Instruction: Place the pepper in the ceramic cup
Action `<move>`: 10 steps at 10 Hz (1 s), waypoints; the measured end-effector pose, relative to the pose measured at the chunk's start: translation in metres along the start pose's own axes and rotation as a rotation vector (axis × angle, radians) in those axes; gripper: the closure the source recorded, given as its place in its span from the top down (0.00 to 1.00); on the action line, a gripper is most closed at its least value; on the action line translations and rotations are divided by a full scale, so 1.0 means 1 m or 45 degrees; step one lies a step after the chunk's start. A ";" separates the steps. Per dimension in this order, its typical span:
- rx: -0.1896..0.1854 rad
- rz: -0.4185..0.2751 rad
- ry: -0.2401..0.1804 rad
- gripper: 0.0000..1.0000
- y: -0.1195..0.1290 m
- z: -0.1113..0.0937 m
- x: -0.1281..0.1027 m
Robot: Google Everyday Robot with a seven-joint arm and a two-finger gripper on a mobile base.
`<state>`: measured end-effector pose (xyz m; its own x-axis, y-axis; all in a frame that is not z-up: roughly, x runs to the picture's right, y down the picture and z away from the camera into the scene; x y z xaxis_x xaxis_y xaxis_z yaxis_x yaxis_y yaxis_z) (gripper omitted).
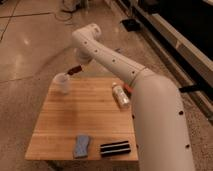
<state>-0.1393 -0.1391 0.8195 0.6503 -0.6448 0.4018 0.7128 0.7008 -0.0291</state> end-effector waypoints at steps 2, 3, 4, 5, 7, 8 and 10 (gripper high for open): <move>0.034 -0.046 0.040 0.00 -0.007 0.007 0.007; 0.060 -0.080 0.067 0.00 -0.012 0.012 0.012; 0.100 -0.120 0.102 0.00 -0.021 0.019 0.017; 0.143 -0.152 0.130 0.00 -0.029 0.026 0.021; 0.231 -0.199 0.188 0.00 -0.045 0.036 0.027; 0.257 -0.210 0.207 0.00 -0.049 0.039 0.028; 0.307 -0.252 0.261 0.00 -0.057 0.053 0.028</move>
<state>-0.1754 -0.1814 0.8807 0.5623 -0.8059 0.1855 0.7637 0.5921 0.2573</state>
